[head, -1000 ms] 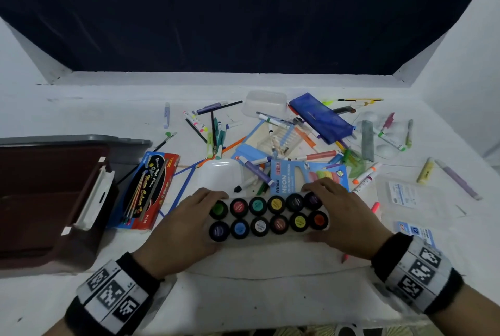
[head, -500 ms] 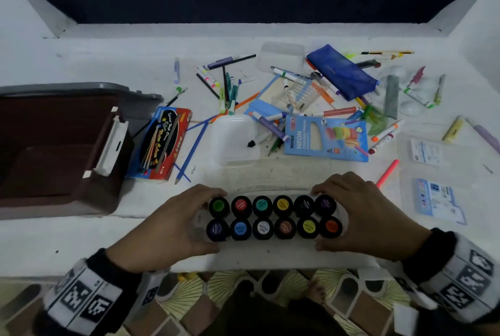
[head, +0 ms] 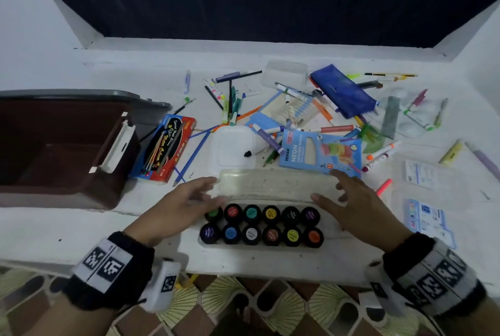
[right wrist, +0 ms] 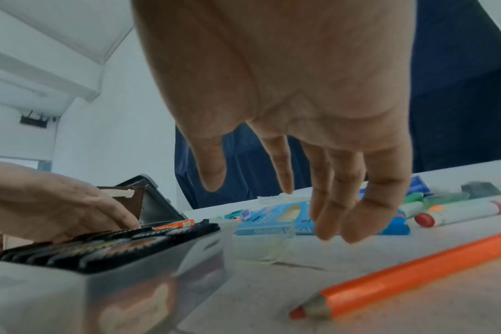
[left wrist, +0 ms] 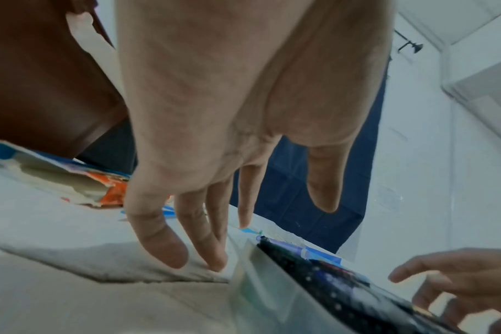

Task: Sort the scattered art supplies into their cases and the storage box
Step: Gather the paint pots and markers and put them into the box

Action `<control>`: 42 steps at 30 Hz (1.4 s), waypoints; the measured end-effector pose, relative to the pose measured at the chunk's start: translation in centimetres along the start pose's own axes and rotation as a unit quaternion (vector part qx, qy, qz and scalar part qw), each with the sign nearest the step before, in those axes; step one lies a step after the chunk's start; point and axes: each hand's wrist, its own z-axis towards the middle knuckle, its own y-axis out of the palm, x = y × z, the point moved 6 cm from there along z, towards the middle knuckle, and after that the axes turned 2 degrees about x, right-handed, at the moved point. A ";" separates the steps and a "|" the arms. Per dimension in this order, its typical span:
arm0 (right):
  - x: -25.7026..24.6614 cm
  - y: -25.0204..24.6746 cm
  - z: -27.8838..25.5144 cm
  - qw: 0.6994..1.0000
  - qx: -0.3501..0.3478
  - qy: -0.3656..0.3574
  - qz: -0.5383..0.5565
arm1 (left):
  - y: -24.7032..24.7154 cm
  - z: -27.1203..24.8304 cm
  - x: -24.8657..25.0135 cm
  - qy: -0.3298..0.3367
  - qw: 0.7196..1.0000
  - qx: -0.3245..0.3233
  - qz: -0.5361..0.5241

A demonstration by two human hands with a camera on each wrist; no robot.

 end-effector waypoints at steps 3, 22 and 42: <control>-0.4 0.6 0.7 0.998 -0.050 0.029 0.035 | 0.4 0.4 0.4 -0.020 0.998 0.000 -0.059; 0.4 -0.7 -4.4 0.949 0.064 -0.065 0.302 | -0.5 -7.5 0.6 0.008 0.967 0.203 -0.154; 0.8 1.4 -2.7 0.996 0.003 -0.047 0.070 | -0.4 -6.2 -1.7 0.010 0.973 0.218 0.073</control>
